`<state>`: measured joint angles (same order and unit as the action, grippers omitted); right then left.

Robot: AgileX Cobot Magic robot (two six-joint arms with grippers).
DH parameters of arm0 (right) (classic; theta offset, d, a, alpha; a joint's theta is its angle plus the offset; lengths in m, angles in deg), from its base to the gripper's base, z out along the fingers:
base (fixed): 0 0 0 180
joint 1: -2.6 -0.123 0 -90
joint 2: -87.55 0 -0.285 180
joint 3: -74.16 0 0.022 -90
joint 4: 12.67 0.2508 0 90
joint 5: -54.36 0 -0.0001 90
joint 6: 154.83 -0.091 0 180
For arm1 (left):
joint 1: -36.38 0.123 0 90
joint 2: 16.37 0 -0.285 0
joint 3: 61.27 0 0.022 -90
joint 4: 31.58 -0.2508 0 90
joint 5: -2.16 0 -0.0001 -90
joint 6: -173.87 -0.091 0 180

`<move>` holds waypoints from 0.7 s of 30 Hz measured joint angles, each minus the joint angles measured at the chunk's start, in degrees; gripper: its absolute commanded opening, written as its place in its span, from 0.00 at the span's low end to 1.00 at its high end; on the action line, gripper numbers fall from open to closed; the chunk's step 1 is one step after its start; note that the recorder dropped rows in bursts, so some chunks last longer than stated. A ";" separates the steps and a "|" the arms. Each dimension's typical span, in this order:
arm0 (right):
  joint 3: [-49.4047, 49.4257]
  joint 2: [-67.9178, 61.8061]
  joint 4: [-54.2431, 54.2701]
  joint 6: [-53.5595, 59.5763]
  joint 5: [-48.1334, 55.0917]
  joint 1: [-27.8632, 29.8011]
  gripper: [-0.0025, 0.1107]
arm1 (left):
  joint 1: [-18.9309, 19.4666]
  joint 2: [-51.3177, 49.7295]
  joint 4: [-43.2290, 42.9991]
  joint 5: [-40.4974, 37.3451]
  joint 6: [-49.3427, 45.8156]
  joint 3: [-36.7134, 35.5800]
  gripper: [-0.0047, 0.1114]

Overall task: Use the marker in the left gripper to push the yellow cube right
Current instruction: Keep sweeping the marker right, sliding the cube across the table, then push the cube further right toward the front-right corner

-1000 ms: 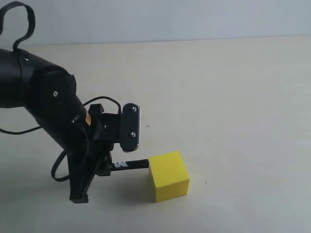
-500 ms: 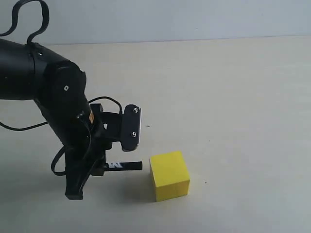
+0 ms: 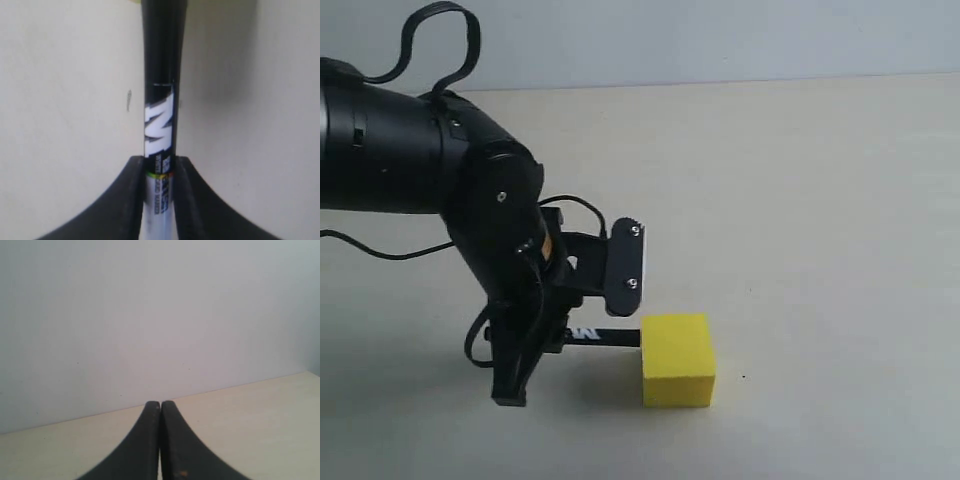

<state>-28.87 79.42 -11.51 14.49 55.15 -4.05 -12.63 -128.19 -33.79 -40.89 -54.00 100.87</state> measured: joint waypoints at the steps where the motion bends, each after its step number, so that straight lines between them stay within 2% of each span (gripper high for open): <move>1: 0.00 0.00 0.00 0.00 0.00 0.00 0.02 | -0.93 -0.45 0.66 0.25 -0.01 0.94 0.04; 2: 0.00 0.00 0.00 0.00 0.00 0.00 0.02 | -2.64 -1.26 1.22 0.62 -0.01 2.66 0.04; 5: 0.00 0.00 0.00 0.00 0.00 0.00 0.02 | -3.89 -2.27 1.46 -0.07 -0.01 4.94 0.04; 13: 0.00 0.00 0.00 0.00 0.00 0.00 0.02 | -1.25 -2.74 -2.09 -9.67 -0.01 5.82 0.04; 21: 0.00 0.00 0.00 0.00 0.00 0.00 0.02 | -1.25 -2.74 -2.09 -9.61 -0.01 5.82 0.04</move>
<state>-28.87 79.42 -11.51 14.49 55.15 -4.05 -13.88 -130.94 -35.88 -50.49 -54.01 106.69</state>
